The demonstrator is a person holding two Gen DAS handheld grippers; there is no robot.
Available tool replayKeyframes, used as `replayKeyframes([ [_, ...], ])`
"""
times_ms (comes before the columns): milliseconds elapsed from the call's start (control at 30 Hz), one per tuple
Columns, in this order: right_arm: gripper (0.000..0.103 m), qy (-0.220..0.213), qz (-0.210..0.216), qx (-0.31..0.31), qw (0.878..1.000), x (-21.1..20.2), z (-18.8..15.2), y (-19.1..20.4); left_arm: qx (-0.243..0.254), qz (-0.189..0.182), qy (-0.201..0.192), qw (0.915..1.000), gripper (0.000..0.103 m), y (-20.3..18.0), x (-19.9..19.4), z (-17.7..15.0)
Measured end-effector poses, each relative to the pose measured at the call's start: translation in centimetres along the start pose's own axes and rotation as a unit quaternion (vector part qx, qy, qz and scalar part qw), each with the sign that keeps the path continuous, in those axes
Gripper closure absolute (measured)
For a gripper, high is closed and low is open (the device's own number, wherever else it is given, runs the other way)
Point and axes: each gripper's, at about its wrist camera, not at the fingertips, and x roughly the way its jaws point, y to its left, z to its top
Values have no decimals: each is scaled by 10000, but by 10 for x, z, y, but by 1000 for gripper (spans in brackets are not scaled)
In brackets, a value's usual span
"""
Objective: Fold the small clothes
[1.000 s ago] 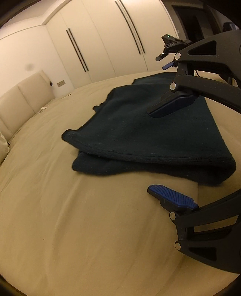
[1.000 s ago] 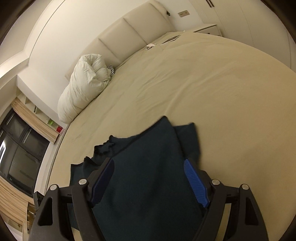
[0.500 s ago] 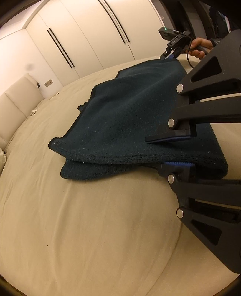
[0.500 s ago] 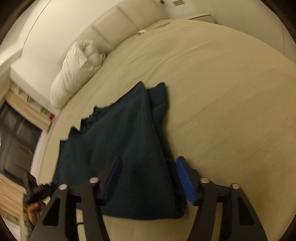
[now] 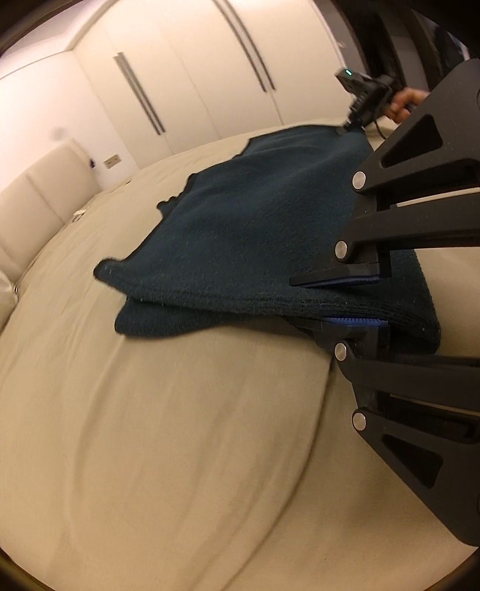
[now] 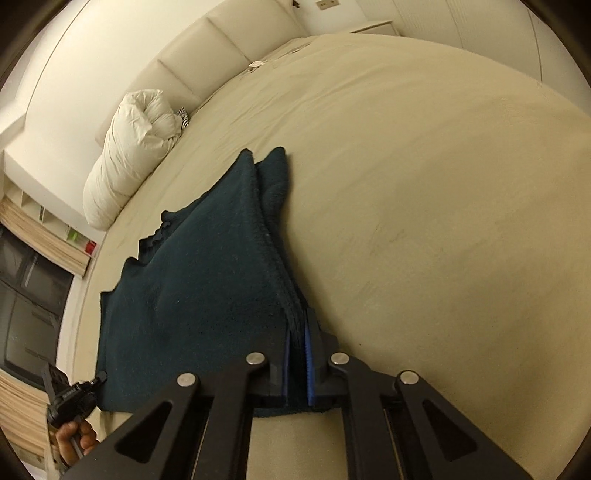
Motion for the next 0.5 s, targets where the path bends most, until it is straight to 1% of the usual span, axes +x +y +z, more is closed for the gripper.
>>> replayKeyframes([
  [33, 97, 96, 76, 72, 9999, 2, 2, -3, -73, -51, 31, 10000, 91, 3, 1, 1],
  [100, 86, 207, 151, 22, 9997, -1, 7, 3, -140, -264, 66, 9995, 88, 6, -1, 4],
  [133, 71, 236, 165, -45, 9996, -5, 10, 8, -166, -320, 85, 9993, 88, 6, -3, 5],
  [167, 49, 170, 120, -144, 9997, -12, 15, 14, -204, -364, 115, 9991, 88, 7, -7, 6],
  [200, 43, 41, 82, -230, 9997, -17, 18, 19, -194, -311, 114, 9993, 89, 5, -11, 8],
  [267, 42, -264, 118, -463, 9985, -25, 31, 32, -103, 24, -55, 9999, 89, -1, -26, 15],
  [333, 42, -291, 278, -509, 9979, -20, 43, 42, 58, 236, -394, 9989, 89, -14, -43, 24],
  [367, 42, -275, 303, -650, 9970, -12, 53, 53, 231, 208, -534, 9981, 89, -27, -49, 31],
  [400, 42, -294, 307, -777, 9961, -6, 58, 60, 481, 148, -593, 9970, 89, -44, -51, 39],
  [433, 42, -327, 289, -958, 9944, 7, 68, 72, 623, 126, -610, 9961, 89, -54, -50, 44],
  [500, 42, -283, 127, -1007, 9944, 29, 82, 84, 980, 61, -690, 9928, 89, -81, -40, 58],
])
